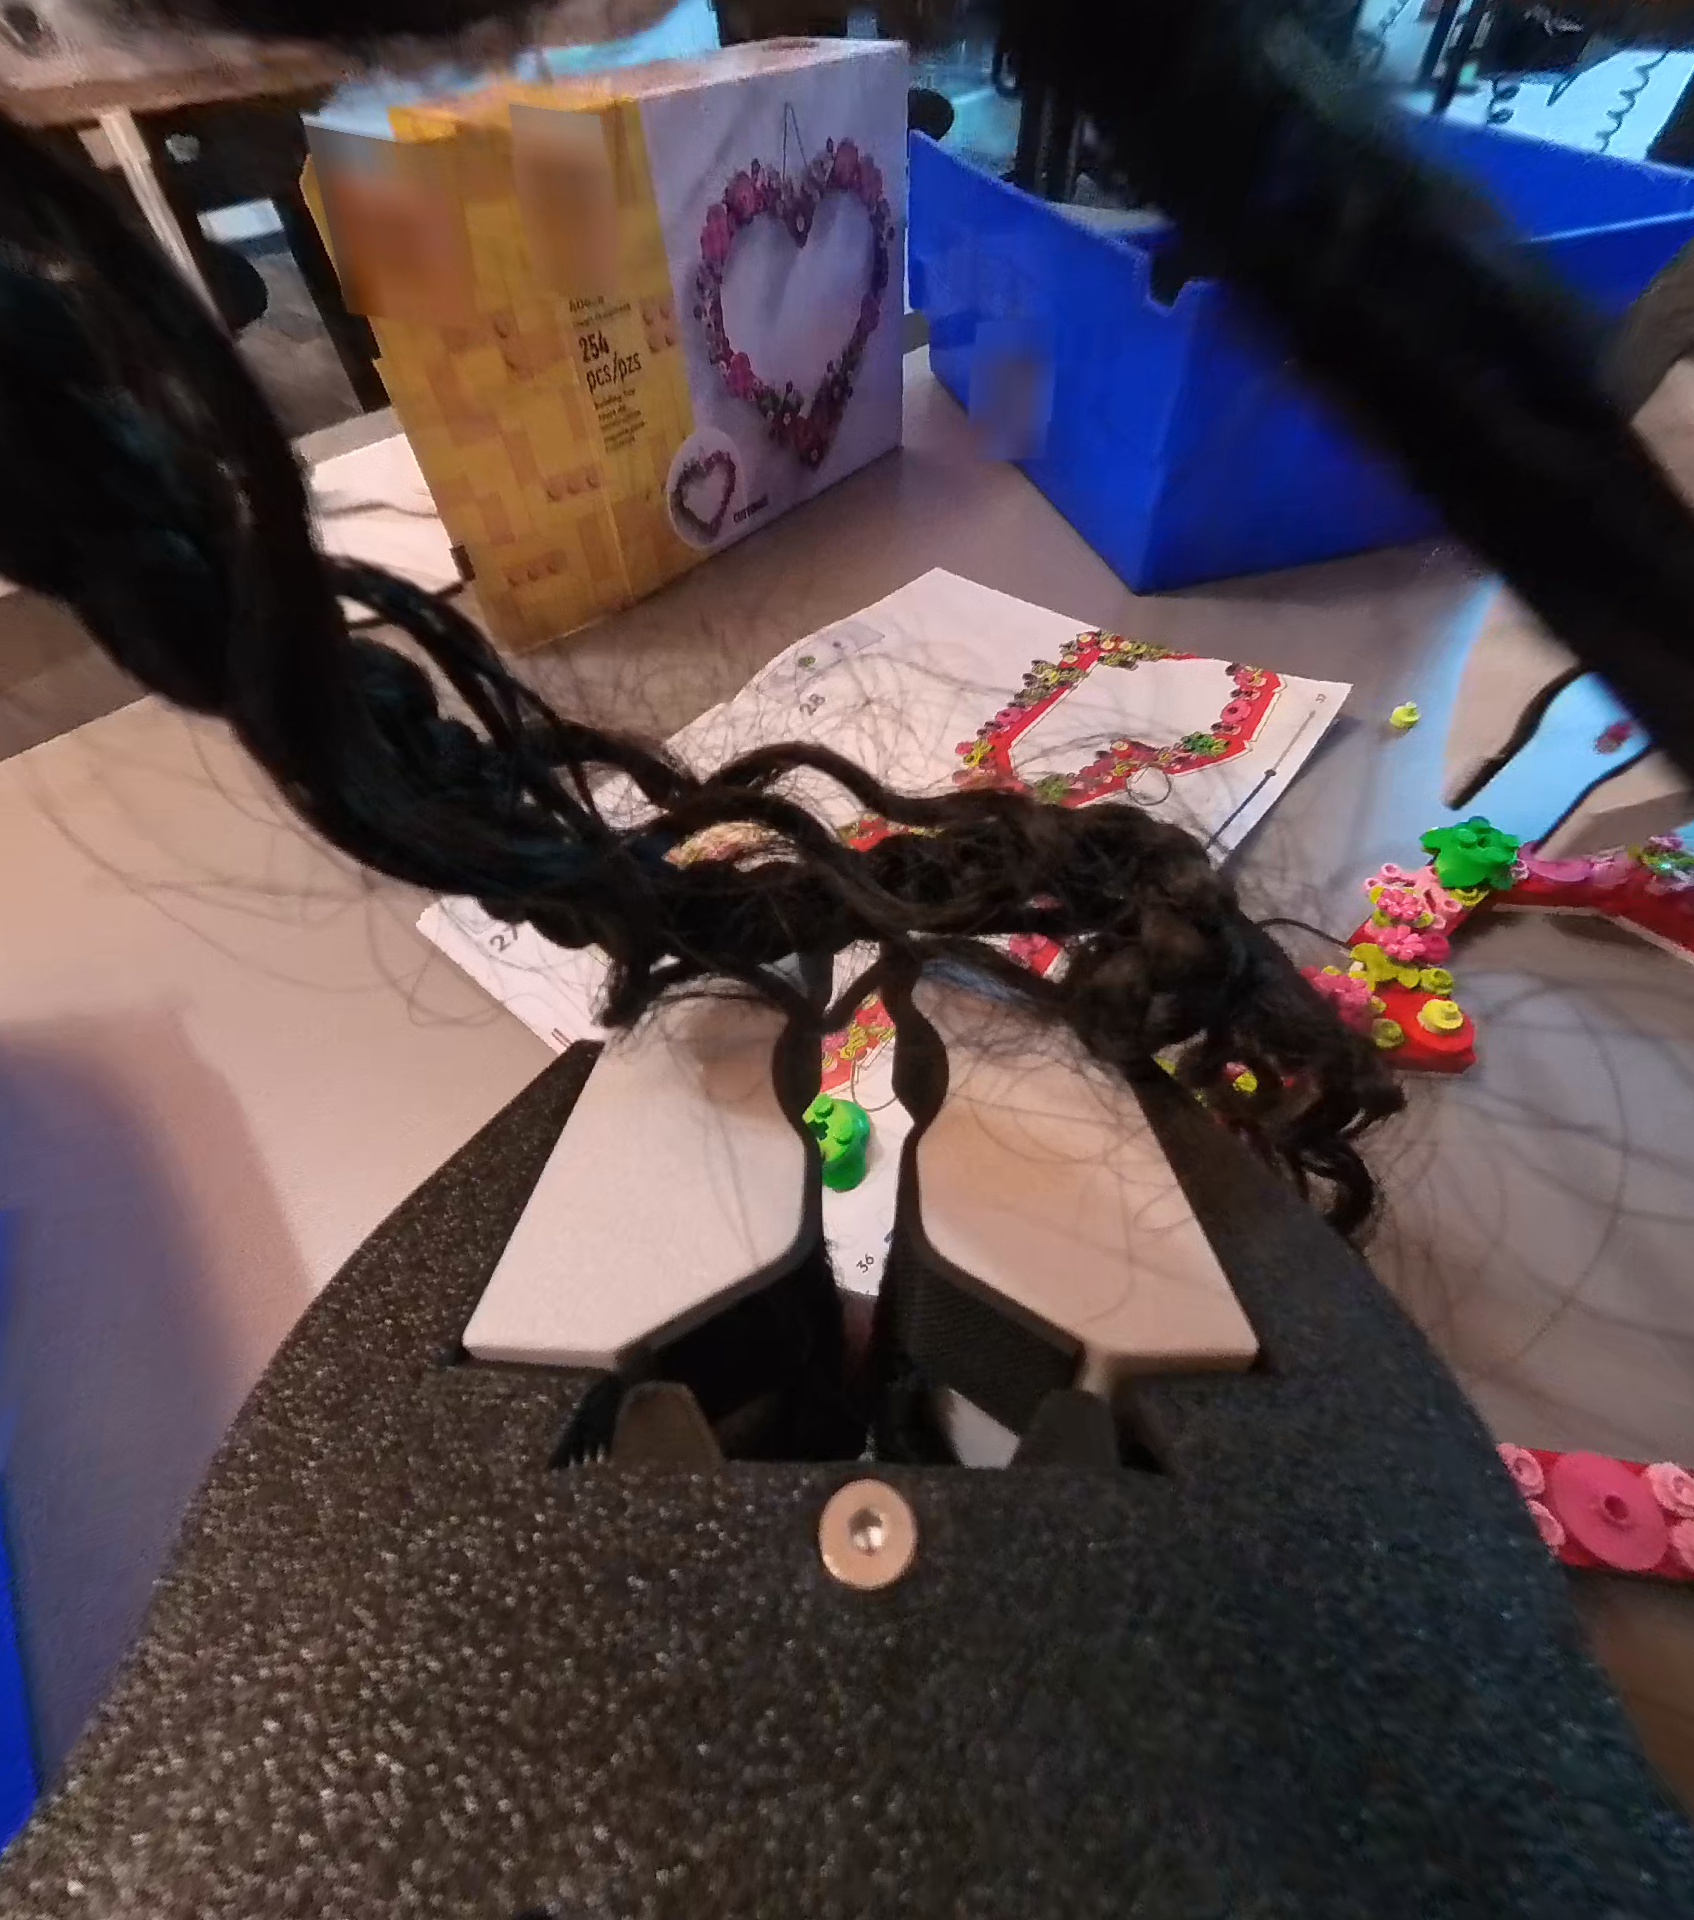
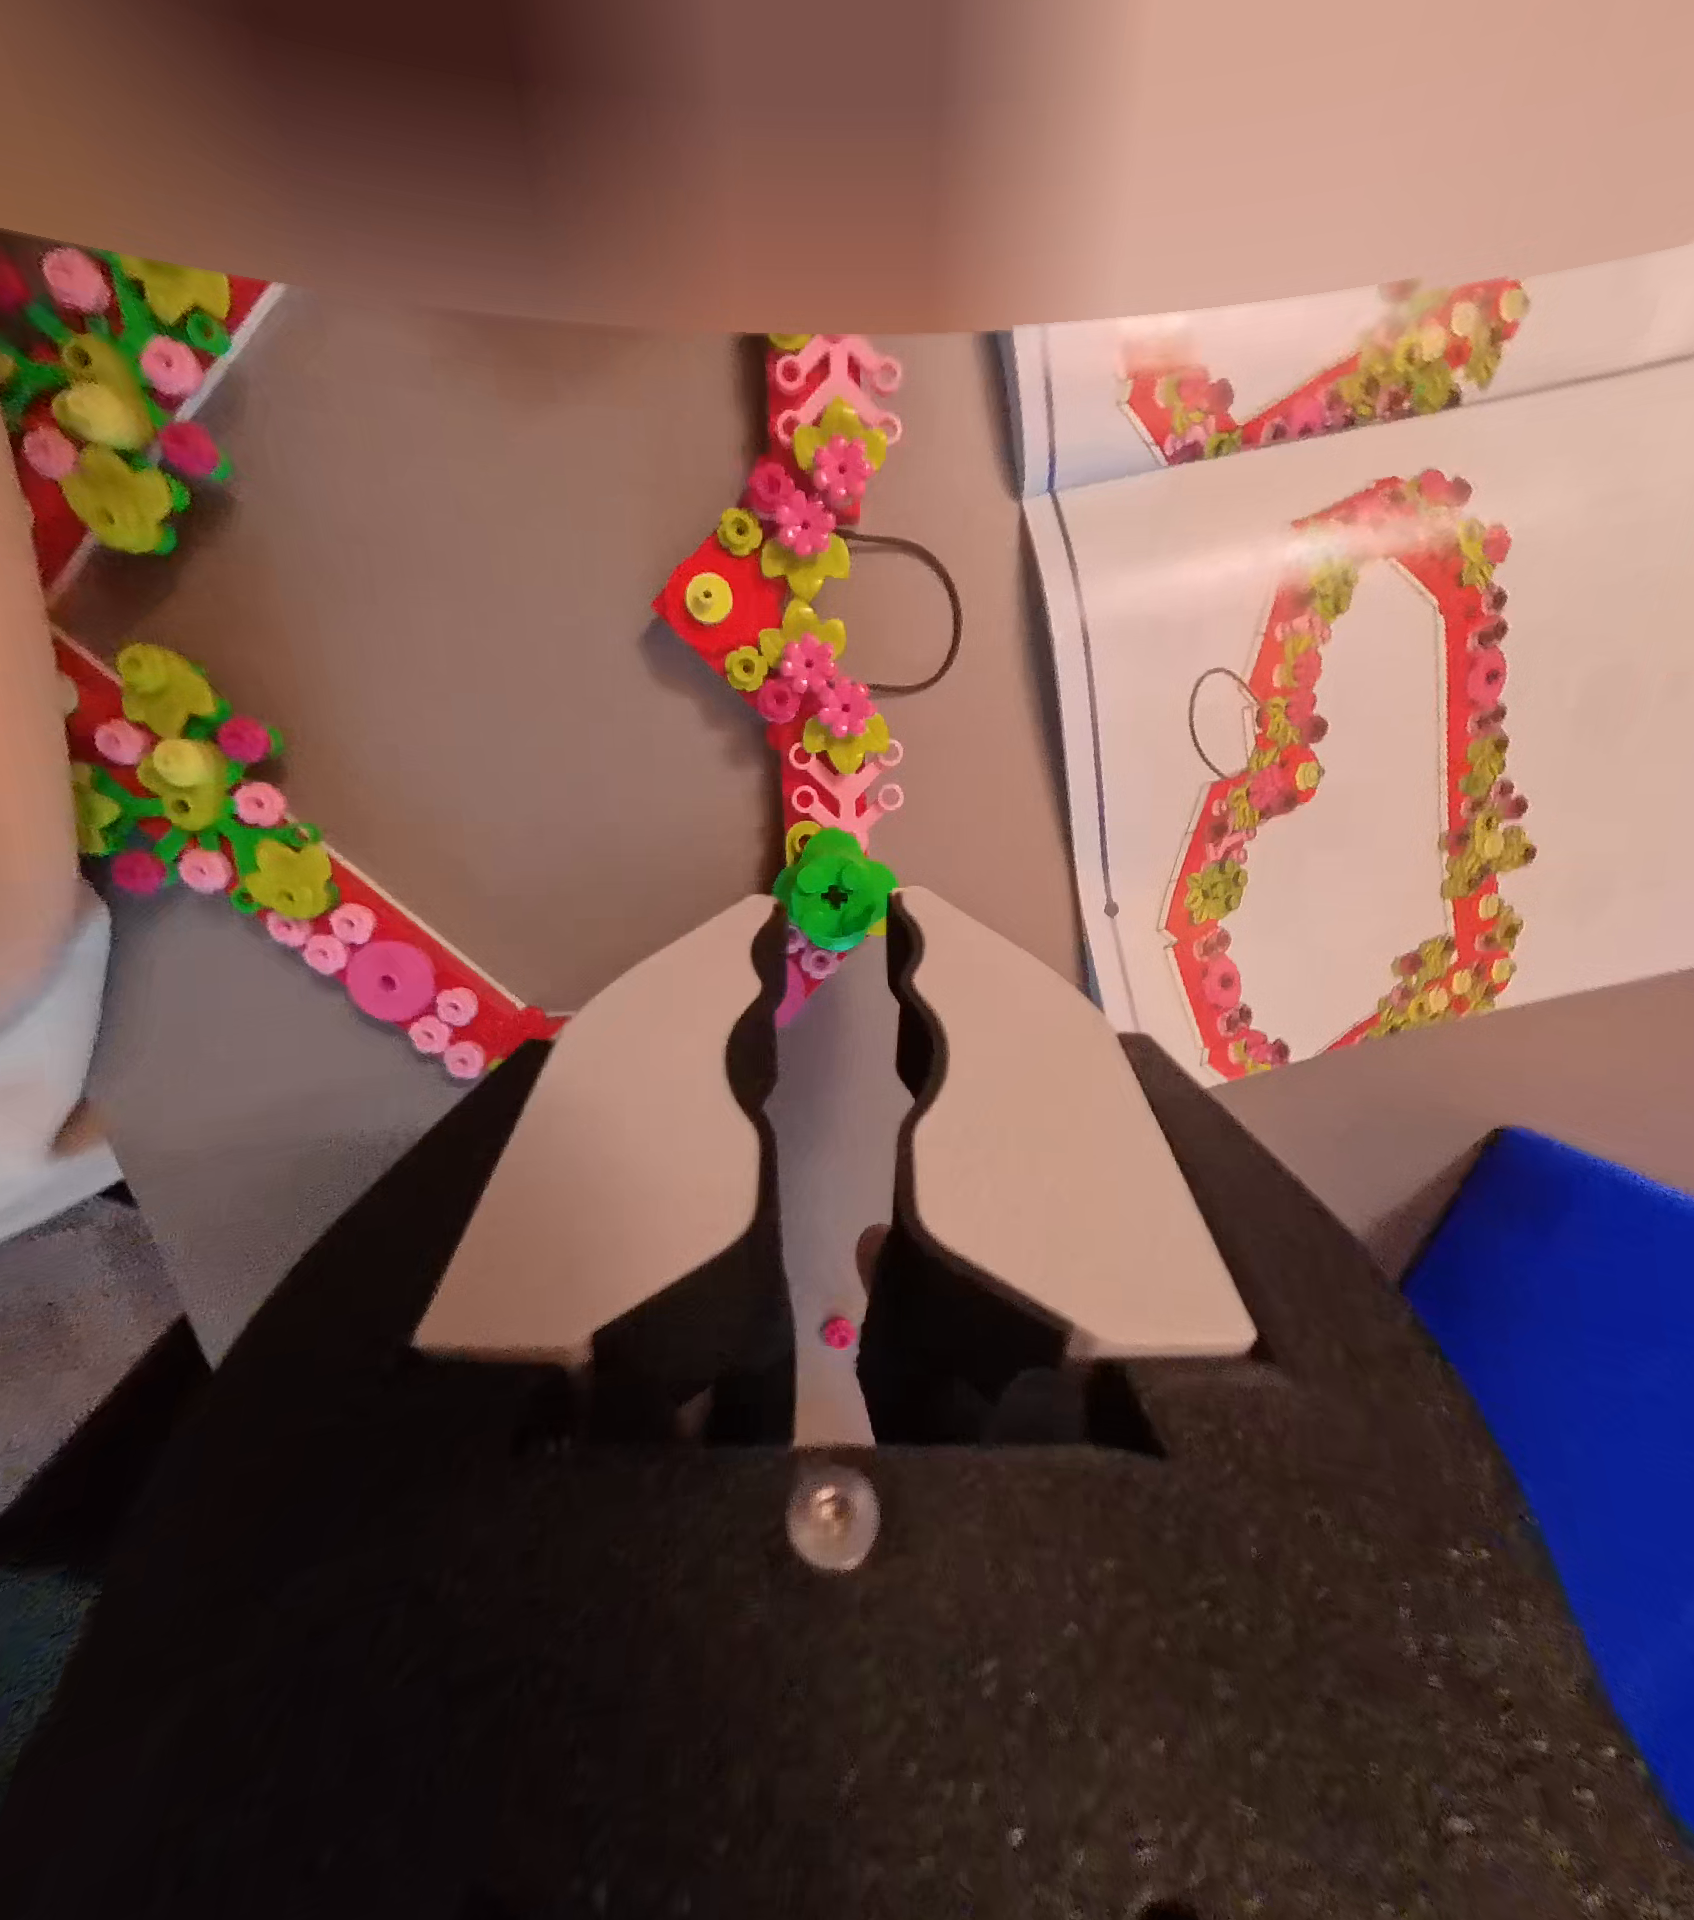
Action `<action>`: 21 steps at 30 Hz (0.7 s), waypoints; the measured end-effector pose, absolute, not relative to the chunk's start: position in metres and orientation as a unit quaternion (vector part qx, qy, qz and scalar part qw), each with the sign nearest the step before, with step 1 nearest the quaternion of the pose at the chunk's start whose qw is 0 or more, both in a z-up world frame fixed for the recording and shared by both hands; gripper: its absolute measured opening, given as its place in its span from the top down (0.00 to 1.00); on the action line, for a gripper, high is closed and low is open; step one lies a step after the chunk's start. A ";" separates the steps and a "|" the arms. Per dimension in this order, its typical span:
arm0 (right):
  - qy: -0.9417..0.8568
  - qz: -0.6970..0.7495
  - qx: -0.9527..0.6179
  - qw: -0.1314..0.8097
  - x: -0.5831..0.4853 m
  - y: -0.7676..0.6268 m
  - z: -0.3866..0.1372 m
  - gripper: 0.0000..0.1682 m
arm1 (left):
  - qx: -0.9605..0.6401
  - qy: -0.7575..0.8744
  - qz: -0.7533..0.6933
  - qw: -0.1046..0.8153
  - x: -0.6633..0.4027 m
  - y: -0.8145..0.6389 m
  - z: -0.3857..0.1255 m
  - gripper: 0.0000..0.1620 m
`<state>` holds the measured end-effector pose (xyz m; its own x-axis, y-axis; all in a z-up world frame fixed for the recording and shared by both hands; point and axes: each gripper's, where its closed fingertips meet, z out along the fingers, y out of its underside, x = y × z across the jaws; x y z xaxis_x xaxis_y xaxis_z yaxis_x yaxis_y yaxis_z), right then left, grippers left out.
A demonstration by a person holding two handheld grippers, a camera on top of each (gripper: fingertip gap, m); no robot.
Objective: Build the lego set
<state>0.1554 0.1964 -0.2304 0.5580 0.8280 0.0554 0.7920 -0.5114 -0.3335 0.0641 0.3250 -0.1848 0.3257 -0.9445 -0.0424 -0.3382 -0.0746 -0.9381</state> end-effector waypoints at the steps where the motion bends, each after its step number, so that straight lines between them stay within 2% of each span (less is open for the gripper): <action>1: -0.474 0.057 -0.864 0.161 0.155 0.198 -0.231 0.90 | -0.660 0.485 -0.318 0.477 0.064 0.325 -0.185 0.95; 4: -0.478 0.070 -0.862 0.157 0.152 0.198 -0.233 0.93 | -0.660 0.483 -0.320 0.478 0.063 0.325 -0.184 0.95; 21: -0.393 0.056 -0.905 0.153 0.153 0.198 -0.234 0.94 | -0.661 0.489 -0.313 0.475 0.064 0.324 -0.187 0.95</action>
